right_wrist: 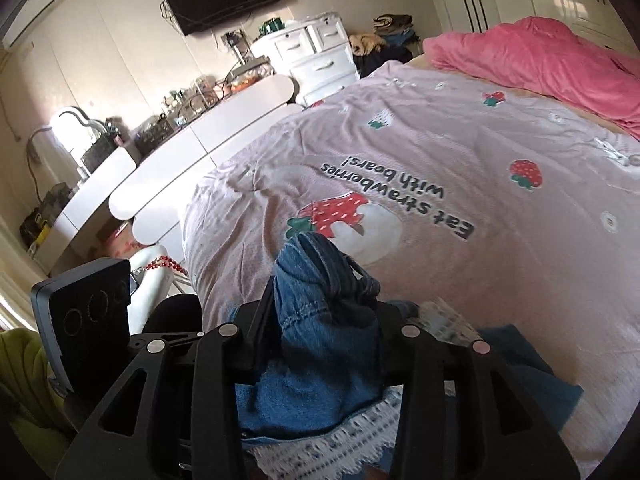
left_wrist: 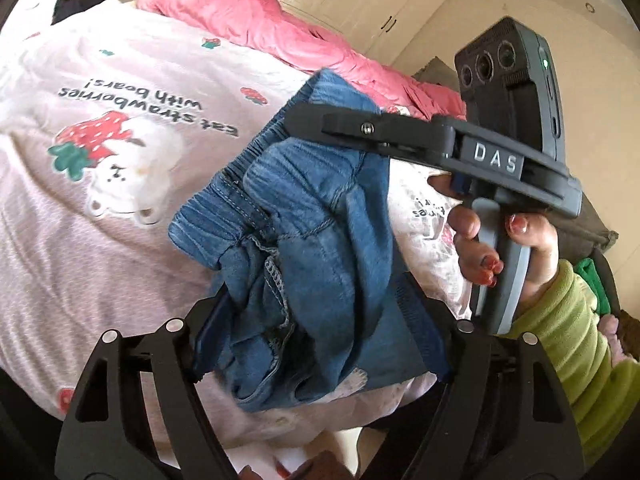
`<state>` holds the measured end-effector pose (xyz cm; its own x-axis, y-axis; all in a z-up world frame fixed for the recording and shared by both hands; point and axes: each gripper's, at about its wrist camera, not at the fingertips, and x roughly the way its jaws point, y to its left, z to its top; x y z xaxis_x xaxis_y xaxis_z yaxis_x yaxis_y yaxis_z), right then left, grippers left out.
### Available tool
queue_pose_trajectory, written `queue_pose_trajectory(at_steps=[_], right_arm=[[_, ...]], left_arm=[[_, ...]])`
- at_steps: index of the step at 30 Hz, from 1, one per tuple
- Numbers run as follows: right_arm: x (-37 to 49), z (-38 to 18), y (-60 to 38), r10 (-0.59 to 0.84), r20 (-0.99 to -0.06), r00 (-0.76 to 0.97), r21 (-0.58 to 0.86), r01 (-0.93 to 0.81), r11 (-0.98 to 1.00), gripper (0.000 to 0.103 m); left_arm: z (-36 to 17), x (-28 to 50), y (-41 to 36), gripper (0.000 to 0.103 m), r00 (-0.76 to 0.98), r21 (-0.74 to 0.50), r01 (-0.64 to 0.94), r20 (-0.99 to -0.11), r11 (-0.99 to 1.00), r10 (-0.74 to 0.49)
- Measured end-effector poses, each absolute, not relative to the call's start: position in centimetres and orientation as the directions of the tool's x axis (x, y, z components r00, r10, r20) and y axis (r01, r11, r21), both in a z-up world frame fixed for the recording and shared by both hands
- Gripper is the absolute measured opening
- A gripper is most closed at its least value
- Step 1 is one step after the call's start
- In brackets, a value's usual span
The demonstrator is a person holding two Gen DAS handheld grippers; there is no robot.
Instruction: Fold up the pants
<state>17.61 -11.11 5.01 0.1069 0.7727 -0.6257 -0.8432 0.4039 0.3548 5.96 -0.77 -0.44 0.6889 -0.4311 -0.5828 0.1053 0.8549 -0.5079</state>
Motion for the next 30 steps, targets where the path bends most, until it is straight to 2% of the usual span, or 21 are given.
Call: queue_pose_trajectory(at_steps=[2,4,6,8,11,15,18,20,23,26,30], right_arm=[[17.8,4.8,-12.7,0.787,-0.607,0.114,0.371,-0.834,0.408,0.047],[18.4,4.6,-15.3,0.801,-0.581,0.144,0.4,-0.807,0.435,0.063],[19.0,4.2,-17.9,0.802,-0.566,0.19,0.425,-0.766,0.482,0.071],[19.5,3.4,-21.0,0.794,-0.557,0.244,0.455,-0.71,0.538,0.071],[19.3,2.5,-23.7,0.718,-0.614,0.328,0.404,-0.65,0.643,0.071],[17.9,2.1,-23.9,0.668,-0.645,0.371,0.339,-0.645,0.685,0.071],[17.1,1.8,-22.3,0.663,-0.655,0.363,0.314,-0.667,0.675,0.071],[16.7,0.8,-21.2,0.615,-0.703,0.358,0.26,-0.675,0.69,0.07],[17.1,-1.3,-21.3,0.504,-0.779,0.372,0.184,-0.633,0.752,0.071],[17.3,-2.6,-22.1,0.498,-0.792,0.353,0.224,-0.591,0.775,0.075],[16.9,-2.6,-22.1,0.489,-0.788,0.375,0.212,-0.579,0.787,0.078]], left_arm=[[-0.5,6.7,-1.6,0.07,0.682,-0.504,0.122,-0.583,0.855,-0.441],[-0.5,6.9,-3.0,0.07,0.665,-0.485,0.166,-0.588,0.859,-0.46],[-0.9,6.9,-4.3,0.07,0.631,-0.484,0.21,-0.597,0.85,-0.496],[-1.2,6.5,-6.0,0.07,0.566,-0.518,0.283,-0.589,0.807,-0.577],[0.1,5.5,-6.3,0.071,0.571,-0.495,0.346,-0.564,0.797,-0.597],[1.6,5.5,-5.8,0.073,0.662,-0.329,0.31,-0.599,0.892,-0.451],[0.0,6.5,-5.5,0.073,0.672,-0.226,0.211,-0.673,0.951,-0.309],[-1.7,7.2,-5.3,0.073,0.647,-0.193,0.175,-0.716,0.965,-0.261],[-3.4,7.8,-5.4,0.073,0.612,-0.184,0.185,-0.747,0.965,-0.26],[-3.9,7.7,-6.3,0.073,0.603,-0.157,0.203,-0.757,0.966,-0.25],[-3.9,7.3,-6.0,0.074,0.598,-0.196,0.201,-0.752,0.96,-0.278]])
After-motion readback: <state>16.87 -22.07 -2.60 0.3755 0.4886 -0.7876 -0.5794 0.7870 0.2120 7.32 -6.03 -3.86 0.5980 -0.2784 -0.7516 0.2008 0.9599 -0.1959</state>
